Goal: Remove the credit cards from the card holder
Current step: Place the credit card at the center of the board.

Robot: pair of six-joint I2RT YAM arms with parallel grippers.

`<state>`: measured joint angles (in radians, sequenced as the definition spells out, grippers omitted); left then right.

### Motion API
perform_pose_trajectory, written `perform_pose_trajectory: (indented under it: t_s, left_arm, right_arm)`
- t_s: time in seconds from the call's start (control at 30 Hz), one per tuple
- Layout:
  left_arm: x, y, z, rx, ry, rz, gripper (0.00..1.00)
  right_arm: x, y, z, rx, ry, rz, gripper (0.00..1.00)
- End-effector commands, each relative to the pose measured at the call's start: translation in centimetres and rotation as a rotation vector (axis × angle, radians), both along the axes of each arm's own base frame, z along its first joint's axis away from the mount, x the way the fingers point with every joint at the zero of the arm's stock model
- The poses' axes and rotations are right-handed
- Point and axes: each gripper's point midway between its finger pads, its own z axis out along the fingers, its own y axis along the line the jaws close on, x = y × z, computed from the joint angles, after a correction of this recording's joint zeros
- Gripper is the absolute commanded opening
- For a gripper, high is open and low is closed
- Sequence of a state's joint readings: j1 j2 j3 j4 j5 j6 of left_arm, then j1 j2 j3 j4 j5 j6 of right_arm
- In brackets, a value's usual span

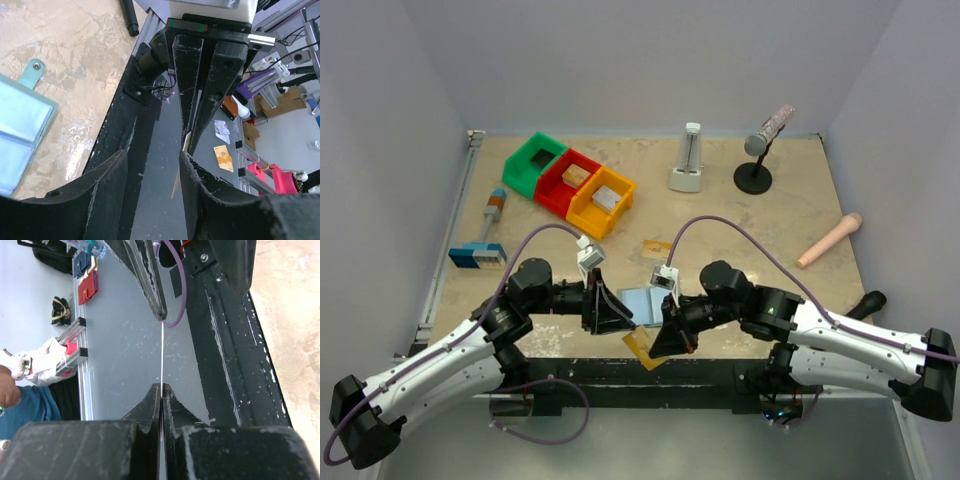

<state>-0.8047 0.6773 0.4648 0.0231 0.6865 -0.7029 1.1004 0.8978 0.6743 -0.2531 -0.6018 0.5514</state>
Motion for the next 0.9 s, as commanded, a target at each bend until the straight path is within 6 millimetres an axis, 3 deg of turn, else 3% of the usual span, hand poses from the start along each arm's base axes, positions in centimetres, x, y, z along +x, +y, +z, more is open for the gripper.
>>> perform_pose_trajectory:
  t_s: [0.0,0.43,0.87]
  left_arm:
    - [-1.2,-0.3,1.6,-0.039,-0.066,-0.078,0.51]
    - [-2.9,-0.5,2.0,-0.084,-0.055,-0.169,0.49]
    - [-3.8,-0.9,2.0,-0.100,-0.030,-0.230,0.20]
  right_arm:
    - [0.5,0.7,2.6,0.067,-0.072,0.008,0.00]
    - [0.6,0.6,2.4,0.054,-0.079,0.004,0.00]
    - [0.6,0.5,3.0,0.053,-0.098,0.015,0.00]
